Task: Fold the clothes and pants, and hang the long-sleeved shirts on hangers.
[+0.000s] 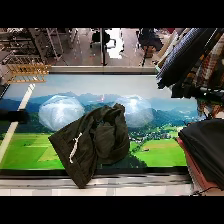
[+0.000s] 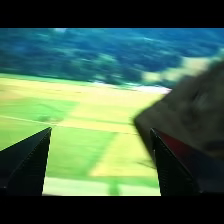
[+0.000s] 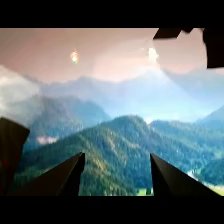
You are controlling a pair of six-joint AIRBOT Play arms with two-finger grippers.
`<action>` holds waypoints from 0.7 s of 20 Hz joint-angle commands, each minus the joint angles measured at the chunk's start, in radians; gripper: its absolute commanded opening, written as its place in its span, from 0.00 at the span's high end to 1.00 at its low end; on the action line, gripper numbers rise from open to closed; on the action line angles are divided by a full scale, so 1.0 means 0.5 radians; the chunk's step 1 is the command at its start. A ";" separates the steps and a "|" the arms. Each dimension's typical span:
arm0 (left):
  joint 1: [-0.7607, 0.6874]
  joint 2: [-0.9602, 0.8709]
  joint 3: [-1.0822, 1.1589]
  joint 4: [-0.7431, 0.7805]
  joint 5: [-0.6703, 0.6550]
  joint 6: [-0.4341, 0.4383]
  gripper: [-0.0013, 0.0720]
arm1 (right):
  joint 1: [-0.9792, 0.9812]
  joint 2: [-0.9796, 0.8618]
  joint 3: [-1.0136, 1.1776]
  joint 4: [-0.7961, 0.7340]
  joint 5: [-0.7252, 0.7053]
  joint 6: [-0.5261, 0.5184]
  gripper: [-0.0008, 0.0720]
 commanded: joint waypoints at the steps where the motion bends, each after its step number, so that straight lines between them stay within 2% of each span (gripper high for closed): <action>1: 0.001 -0.153 -0.244 -0.591 0.011 0.035 0.03 | -0.014 -0.069 -0.052 0.171 0.686 -0.400 0.33; 3: 0.002 -0.258 -0.436 -0.671 -0.026 0.071 0.03 | 0.005 -0.082 -0.239 0.455 0.886 -0.561 0.32; 5: 0.002 -0.360 -0.555 -0.735 -0.104 0.070 0.03 | 0.070 -0.083 -0.480 0.739 0.837 -0.590 0.26; 6: 0.002 -0.408 -0.580 -0.764 -0.165 0.069 0.03 | 0.137 -0.090 -0.591 0.826 0.745 -0.591 0.26; 10: 0.015 -0.628 -0.581 -0.795 -0.402 -0.029 0.03 | 0.532 -0.257 -0.713 0.844 0.544 -0.616 0.26; 14: 0.012 -0.784 -0.581 -0.896 -0.673 -0.037 0.03 | 0.877 -0.446 -0.713 0.814 0.303 -0.634 0.26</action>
